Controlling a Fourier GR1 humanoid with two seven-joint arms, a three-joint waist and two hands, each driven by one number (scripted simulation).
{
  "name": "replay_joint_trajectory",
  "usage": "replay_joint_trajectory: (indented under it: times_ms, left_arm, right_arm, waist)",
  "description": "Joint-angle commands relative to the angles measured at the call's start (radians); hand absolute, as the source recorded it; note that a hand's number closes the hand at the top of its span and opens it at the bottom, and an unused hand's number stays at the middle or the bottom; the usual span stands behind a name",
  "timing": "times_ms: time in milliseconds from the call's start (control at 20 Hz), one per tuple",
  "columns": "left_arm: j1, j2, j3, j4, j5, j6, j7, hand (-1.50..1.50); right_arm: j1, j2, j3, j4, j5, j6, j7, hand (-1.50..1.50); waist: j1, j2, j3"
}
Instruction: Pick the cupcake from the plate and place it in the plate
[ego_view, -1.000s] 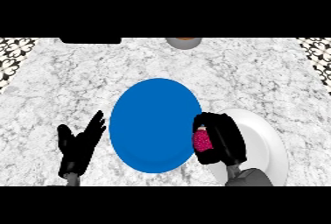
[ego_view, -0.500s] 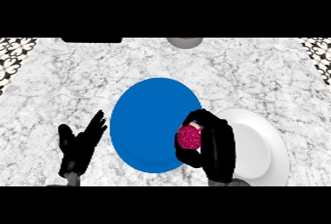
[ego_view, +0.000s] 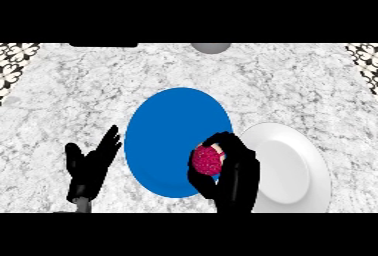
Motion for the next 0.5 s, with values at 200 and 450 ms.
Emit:
replay_joint_trajectory:
  times_ms: [200, 450]
  left_arm:
    - [-0.004, 0.001, 0.01, 0.028, 0.006, -0.007, -0.004, 0.0]
    - [-0.033, -0.017, -0.016, 0.01, -0.018, 0.014, 0.027, 0.0]
  right_arm:
    - [-0.119, 0.002, -0.001, 0.135, 0.283, -0.139, 0.382, 1.5]
    - [-0.242, 0.002, -0.035, 0.23, 0.313, -0.108, 0.483, 1.5]
  waist:
    - [0.007, 0.016, 0.0]
    - [0.024, 0.021, 0.002]
